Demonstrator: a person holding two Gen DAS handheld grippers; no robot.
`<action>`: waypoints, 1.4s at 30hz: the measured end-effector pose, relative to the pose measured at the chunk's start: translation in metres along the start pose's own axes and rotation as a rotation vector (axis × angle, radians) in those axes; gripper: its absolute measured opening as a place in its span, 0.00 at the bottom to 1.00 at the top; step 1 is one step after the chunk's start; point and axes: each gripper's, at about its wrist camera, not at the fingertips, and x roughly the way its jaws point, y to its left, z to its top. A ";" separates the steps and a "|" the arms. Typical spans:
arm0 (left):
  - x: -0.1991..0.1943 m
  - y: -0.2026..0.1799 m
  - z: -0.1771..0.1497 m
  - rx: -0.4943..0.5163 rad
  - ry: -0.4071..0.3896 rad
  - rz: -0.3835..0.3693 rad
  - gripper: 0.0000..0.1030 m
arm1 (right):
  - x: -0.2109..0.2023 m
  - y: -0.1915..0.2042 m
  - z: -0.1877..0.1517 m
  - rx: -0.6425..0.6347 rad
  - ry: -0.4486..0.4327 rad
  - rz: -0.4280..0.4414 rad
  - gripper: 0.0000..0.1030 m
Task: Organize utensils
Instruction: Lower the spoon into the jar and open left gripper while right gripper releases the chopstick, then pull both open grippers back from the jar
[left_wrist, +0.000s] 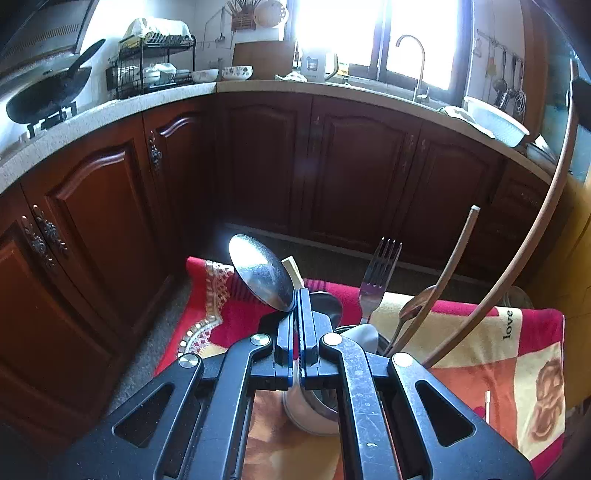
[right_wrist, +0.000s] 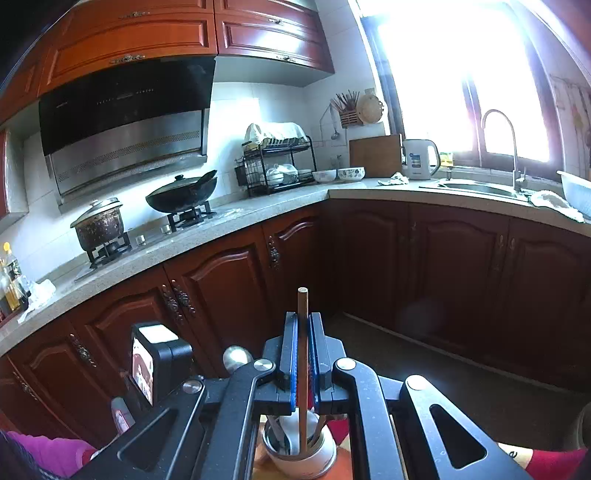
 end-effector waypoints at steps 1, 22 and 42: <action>0.002 0.000 -0.001 0.001 0.003 0.000 0.00 | 0.001 0.000 0.001 -0.004 0.000 -0.002 0.05; 0.021 0.000 -0.014 -0.032 0.067 -0.018 0.01 | 0.034 -0.006 -0.011 0.020 0.082 0.016 0.05; 0.022 0.009 -0.022 -0.126 0.103 -0.082 0.35 | 0.067 -0.054 -0.077 0.220 0.239 -0.004 0.27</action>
